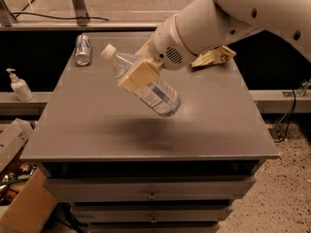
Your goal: Place blue plastic bottle upright
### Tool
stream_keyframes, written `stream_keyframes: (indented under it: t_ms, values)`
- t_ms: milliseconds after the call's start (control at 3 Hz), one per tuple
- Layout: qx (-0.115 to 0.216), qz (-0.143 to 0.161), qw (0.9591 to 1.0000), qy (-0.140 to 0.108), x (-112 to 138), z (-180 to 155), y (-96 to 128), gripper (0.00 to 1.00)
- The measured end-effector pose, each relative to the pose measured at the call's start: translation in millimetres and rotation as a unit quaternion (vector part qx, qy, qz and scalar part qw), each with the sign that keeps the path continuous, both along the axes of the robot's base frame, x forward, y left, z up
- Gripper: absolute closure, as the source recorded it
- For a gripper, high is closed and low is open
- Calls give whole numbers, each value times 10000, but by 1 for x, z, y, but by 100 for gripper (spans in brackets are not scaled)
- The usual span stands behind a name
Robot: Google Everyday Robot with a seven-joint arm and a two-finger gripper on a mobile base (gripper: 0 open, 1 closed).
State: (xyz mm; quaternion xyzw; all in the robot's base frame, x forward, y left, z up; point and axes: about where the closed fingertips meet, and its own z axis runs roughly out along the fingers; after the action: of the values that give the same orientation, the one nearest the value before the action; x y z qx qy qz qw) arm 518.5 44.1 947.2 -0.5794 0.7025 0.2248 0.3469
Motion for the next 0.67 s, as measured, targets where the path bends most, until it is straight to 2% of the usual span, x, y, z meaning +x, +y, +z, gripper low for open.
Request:
stream_keyframes:
  t_ms: [333, 667]
  values:
    - [955, 143, 9953, -51, -1, 31, 14, 100]
    - [1711, 211, 9850, -98, -9, 49, 24, 100]
